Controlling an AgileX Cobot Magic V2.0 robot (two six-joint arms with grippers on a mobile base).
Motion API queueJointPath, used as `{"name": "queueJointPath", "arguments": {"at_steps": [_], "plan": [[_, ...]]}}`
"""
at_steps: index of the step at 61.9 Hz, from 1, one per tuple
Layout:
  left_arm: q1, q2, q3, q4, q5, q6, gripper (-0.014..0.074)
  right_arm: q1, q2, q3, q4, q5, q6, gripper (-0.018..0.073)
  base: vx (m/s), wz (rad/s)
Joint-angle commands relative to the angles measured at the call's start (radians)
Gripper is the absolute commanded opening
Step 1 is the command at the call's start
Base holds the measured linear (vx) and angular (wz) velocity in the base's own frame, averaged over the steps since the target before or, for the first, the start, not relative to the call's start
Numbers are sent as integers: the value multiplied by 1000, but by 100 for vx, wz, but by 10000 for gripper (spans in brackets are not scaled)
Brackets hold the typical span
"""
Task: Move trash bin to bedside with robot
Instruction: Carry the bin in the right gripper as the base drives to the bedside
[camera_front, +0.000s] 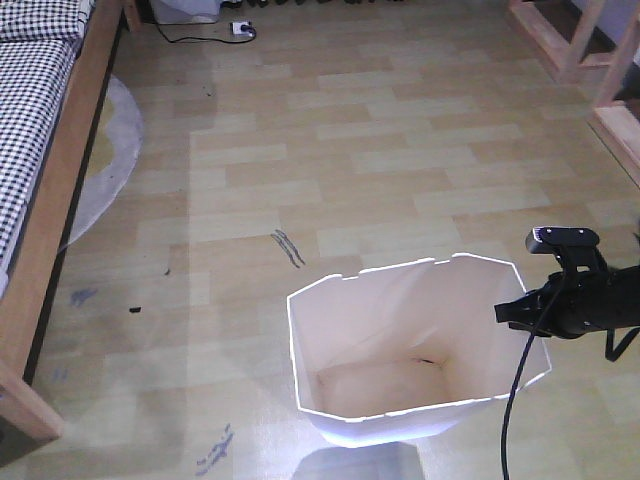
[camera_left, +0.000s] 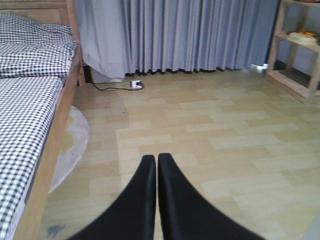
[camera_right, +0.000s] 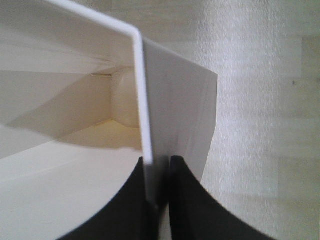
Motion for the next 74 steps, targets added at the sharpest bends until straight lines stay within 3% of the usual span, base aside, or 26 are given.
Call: {"name": "queueJointPath", "arguments": {"at_steps": [1,74], "plan": [[-6,-10,29,-4,-73,-9,-6,-3,-65,-19,75,142,16,-6,45,18],[-6,-10,29,-4,-73,-9,-6,-3,-65,-19,75,142,16,-6,46,6]]}}
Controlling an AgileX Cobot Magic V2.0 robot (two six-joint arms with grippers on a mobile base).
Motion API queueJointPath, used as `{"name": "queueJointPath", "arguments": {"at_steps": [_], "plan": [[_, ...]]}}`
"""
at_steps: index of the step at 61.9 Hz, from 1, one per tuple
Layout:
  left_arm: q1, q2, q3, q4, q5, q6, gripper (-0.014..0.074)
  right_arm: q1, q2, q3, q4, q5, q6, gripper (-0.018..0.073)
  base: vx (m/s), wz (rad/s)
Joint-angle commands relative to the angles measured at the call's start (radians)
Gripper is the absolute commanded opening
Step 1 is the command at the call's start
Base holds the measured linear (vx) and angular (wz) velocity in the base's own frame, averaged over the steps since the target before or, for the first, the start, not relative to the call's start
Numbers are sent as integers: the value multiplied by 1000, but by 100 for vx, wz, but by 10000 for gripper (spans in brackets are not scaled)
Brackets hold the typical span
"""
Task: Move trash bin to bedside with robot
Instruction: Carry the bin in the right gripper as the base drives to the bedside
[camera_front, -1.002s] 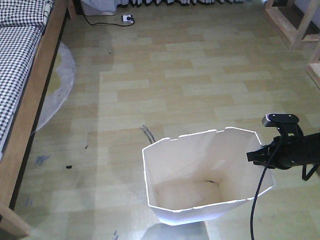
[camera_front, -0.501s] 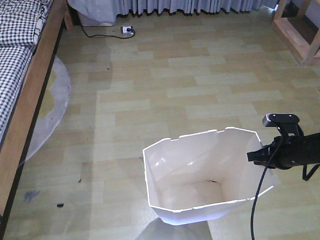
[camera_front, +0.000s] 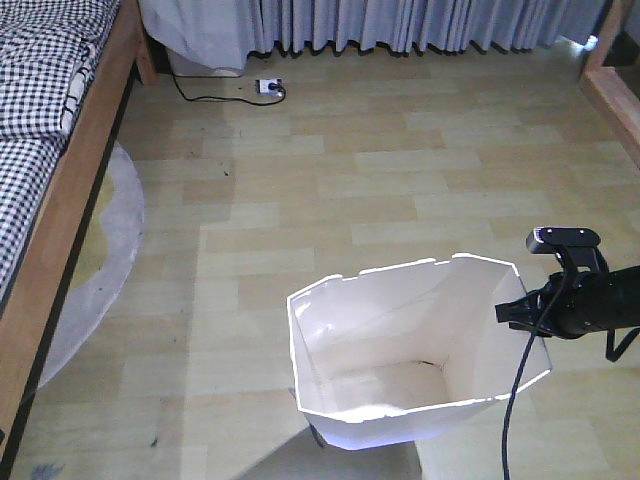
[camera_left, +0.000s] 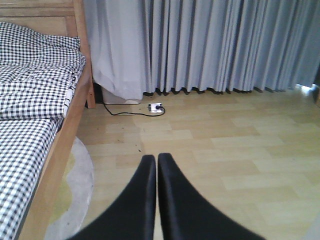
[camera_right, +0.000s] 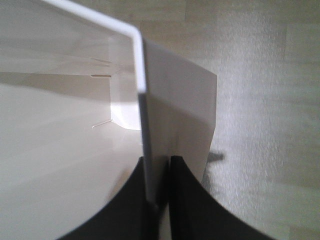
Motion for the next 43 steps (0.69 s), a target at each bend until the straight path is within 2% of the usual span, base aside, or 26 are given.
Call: {"name": "queueJointPath", "arguments": {"at_steps": [1,43], "plan": [[-6,-10,29,-4,-73,-9,-6,-3,-65,-19,74,141,16,-6,44,13],[-6,-10,29,-4,-73,-9,-6,-3,-65,-19,74,141,16,-6,43,9]]}}
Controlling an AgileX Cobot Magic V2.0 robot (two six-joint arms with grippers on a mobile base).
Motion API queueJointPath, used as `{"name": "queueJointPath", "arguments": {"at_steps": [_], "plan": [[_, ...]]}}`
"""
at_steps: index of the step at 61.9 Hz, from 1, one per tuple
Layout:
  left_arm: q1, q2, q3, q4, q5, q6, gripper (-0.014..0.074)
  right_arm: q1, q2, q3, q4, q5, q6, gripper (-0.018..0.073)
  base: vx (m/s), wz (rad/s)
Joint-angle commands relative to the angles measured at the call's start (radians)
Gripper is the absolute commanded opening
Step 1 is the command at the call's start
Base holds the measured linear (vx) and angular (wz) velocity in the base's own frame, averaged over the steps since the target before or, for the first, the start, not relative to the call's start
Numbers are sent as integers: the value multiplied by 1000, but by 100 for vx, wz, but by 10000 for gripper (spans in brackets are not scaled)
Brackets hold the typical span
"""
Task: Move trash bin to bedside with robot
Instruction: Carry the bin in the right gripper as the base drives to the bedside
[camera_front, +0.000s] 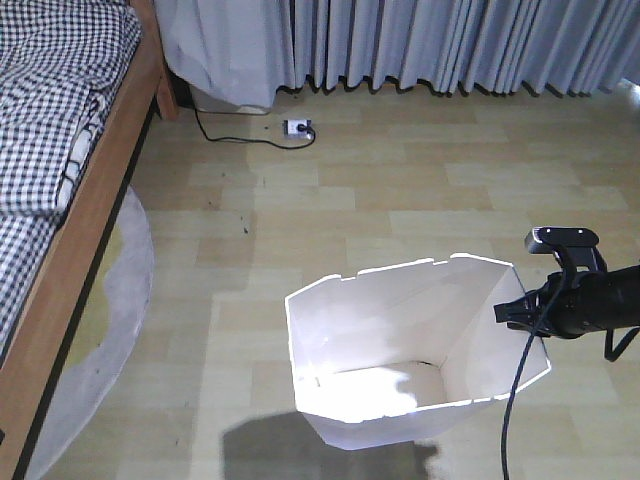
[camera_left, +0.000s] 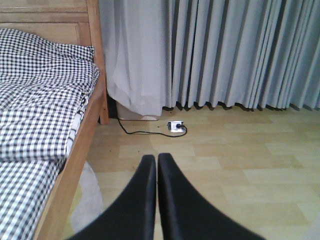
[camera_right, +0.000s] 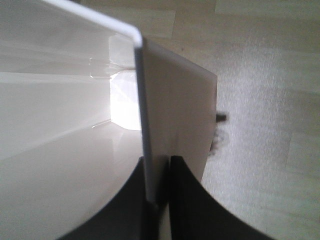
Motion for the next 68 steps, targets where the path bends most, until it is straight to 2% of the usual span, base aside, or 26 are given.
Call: {"name": "queueJointPath", "arguments": {"at_steps": [1,68], "plan": [[-6,-10,29,-4,-73,-9,-6,-3,-65,-19,74,137,16,-6,43,3],[-6,-10,29,-4,-73,-9,-6,-3,-65,-19,74,137,16,-6,39,5]]}}
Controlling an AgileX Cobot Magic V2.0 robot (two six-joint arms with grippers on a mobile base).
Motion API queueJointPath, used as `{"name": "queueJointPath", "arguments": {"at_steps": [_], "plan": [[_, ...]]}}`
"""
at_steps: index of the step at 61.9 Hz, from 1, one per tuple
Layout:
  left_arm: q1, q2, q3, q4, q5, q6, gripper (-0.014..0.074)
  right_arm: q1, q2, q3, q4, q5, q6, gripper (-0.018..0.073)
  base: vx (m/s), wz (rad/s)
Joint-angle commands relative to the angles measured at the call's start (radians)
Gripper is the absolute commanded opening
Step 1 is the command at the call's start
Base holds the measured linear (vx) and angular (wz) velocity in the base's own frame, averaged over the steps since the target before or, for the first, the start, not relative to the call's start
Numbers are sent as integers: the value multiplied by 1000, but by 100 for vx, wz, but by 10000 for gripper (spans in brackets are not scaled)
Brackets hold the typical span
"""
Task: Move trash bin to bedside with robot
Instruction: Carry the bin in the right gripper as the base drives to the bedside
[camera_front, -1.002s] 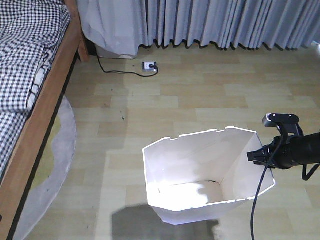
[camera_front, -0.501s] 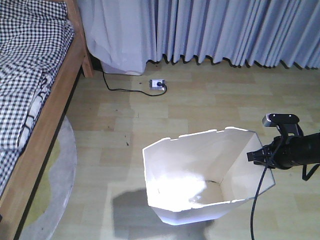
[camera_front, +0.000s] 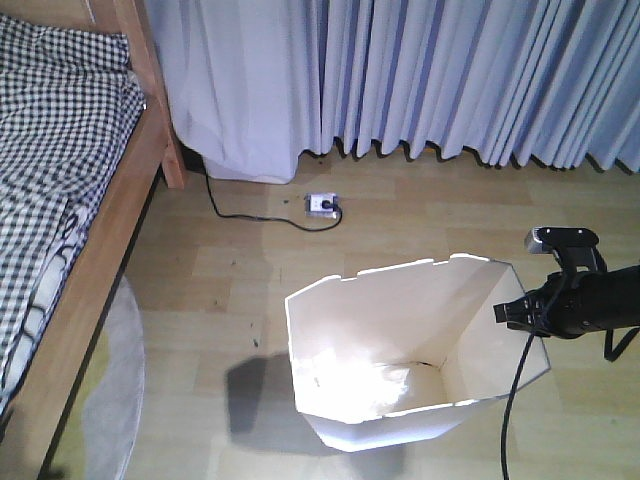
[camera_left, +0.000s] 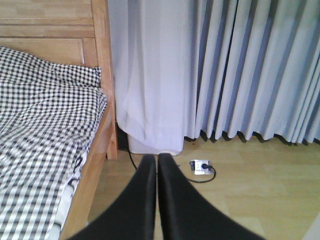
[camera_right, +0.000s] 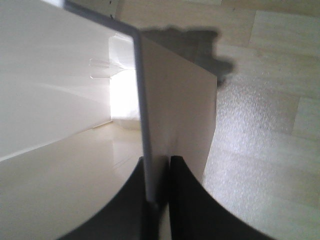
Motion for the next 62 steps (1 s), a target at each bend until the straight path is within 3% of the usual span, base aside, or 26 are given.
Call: {"name": "queueJointPath", "arguments": {"at_steps": [1,62], "plan": [[-6,-10,29,-4,-73,-9,-6,-3,-65,-19,74,137,16,-6,36,0],[-6,-10,29,-4,-73,-9,-6,-3,-65,-19,74,137,16,-6,34,-1]]}}
